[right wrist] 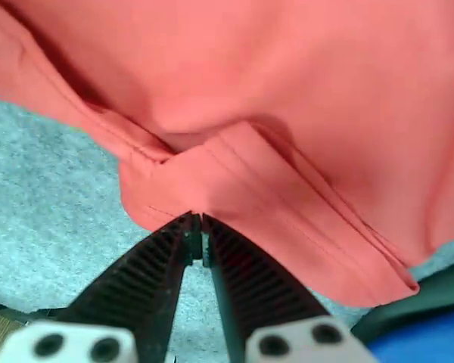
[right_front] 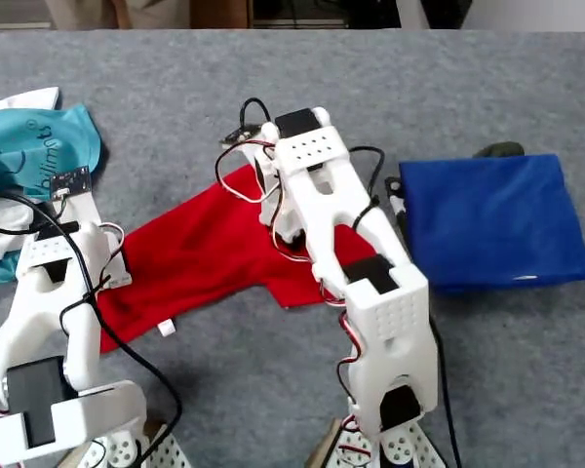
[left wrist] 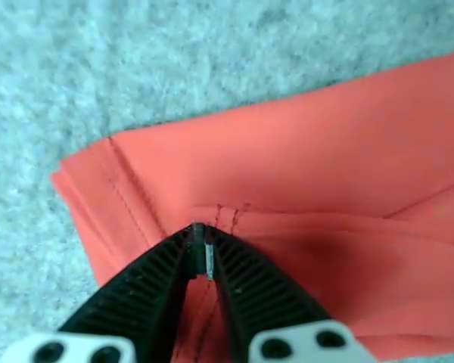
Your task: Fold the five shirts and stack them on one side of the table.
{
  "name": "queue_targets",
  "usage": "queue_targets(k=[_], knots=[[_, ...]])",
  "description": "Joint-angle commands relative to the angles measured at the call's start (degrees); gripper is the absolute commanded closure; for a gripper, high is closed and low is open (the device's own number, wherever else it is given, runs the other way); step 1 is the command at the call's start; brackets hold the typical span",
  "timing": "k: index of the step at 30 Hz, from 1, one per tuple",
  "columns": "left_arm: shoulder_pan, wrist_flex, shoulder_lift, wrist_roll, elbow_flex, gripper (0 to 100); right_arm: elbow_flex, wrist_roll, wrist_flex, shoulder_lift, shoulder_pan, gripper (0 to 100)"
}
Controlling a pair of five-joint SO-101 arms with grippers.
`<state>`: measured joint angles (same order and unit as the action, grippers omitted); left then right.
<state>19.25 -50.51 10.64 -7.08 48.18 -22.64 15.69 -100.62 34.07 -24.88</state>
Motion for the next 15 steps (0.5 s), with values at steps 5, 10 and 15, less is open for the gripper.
queue_targets(k=[5, 10, 15], knots=[[-2.1, -4.0, 0.1, -2.2, -0.8, 98, -3.1, -0.1, -0.6, -0.6, -0.2, 99.4], [-1.8, -6.5, 4.2, -2.4, -0.7, 98, -3.1, -0.1, -0.6, -0.6, 0.4, 99.4], [-2.3, -11.7, 16.8, -2.5, 1.9, 98, -3.1, -0.1, -0.7, -0.5, 0.5, 99.4]])
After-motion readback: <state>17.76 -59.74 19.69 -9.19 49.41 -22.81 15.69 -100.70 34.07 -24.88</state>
